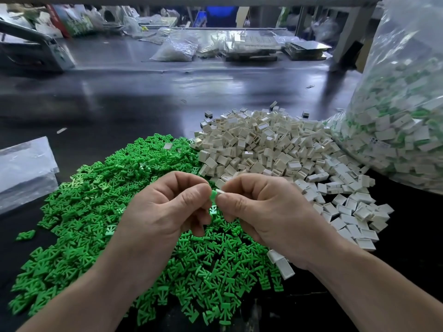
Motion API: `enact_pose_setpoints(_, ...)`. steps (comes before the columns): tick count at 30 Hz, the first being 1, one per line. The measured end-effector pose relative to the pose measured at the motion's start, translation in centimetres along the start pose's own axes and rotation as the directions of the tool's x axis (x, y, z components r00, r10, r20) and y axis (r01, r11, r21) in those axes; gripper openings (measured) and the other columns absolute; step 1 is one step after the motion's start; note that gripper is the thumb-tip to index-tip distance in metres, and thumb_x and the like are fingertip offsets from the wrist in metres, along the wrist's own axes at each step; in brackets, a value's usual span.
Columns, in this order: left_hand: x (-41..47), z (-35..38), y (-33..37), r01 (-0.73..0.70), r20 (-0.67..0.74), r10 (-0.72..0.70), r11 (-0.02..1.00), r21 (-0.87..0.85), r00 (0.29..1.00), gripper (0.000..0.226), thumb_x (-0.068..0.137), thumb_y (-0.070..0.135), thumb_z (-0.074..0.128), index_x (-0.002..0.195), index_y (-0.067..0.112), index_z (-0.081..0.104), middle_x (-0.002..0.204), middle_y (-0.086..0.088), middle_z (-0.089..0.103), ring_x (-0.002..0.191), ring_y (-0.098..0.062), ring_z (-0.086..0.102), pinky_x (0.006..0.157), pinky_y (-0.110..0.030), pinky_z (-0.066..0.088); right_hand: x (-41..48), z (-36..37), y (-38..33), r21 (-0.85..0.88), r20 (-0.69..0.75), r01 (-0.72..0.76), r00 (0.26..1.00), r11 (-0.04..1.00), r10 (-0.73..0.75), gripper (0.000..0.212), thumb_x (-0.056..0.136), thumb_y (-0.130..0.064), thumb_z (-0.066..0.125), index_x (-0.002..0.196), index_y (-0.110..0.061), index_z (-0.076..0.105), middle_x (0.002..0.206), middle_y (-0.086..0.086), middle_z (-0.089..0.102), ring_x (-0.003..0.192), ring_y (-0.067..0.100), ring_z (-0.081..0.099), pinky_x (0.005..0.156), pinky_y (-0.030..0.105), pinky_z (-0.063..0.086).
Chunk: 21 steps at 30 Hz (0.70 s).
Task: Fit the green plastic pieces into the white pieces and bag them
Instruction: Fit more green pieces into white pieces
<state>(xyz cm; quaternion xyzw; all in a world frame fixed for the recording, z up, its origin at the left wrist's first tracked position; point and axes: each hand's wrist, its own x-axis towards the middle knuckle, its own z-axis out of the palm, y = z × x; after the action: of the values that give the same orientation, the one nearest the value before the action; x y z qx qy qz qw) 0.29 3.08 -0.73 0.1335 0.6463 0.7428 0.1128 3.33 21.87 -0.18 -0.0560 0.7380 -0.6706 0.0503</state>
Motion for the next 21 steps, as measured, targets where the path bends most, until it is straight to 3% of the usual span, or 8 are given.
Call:
enact_pose_setpoints(5,-0.06,0.43,-0.17,0.018,0.027,-0.017,0.999,-0.039,0.999,0.005,0.080,0.022,0.069,0.082,0.020,0.073,0.080,-0.012,0.071,0.064,-0.022,0.066,0.050,-0.026,0.050,0.08,-0.05,0.06,0.095,0.000,0.017,1.000,0.995,-0.017,0.008,0.097,-0.019,0.065,0.094,-0.017,0.072,0.074,0.004,0.063,0.044,0.007,0.040,0.037,0.016,0.030)
enact_pose_setpoints(9,-0.18,0.60,-0.03,-0.002,-0.016,0.002,0.999,-0.042,1.000,0.007,0.080,0.025,0.067,0.081,0.021,0.073,0.080,-0.013,0.071,0.064,-0.023,0.066,0.049,-0.026,0.050,0.15,-0.13,0.21,0.039,0.009,0.056,0.998,0.998,-0.056,0.011,0.096,-0.029,0.064,0.093,-0.023,0.072,0.073,0.000,0.060,0.046,0.007,0.041,0.038,0.018,0.031)
enact_pose_setpoints(14,-0.26,0.70,0.06,-0.009,-0.035,0.007,0.999,-0.048,0.999,0.010,0.081,0.028,0.066,0.080,0.021,0.072,0.080,-0.012,0.070,0.064,-0.023,0.066,0.049,-0.025,0.049,0.21,-0.23,0.42,-0.065,0.000,0.055,0.999,0.996,-0.055,0.025,0.090,-0.044,0.063,0.090,-0.019,0.068,0.071,0.014,0.056,0.048,0.012,0.040,0.040,0.024,0.030)
enact_pose_setpoints(21,-0.32,0.51,-0.06,-0.019,-0.032,0.019,1.000,-0.016,0.999,0.010,0.083,0.029,0.065,0.081,0.022,0.072,0.078,-0.012,0.069,0.063,-0.023,0.065,0.049,-0.027,0.050,0.17,-0.28,0.43,-0.067,-0.002,0.071,0.997,0.995,-0.071,0.018,0.094,-0.038,0.063,0.091,-0.021,0.069,0.067,-0.005,0.058,0.049,0.008,0.042,0.041,0.022,0.032)
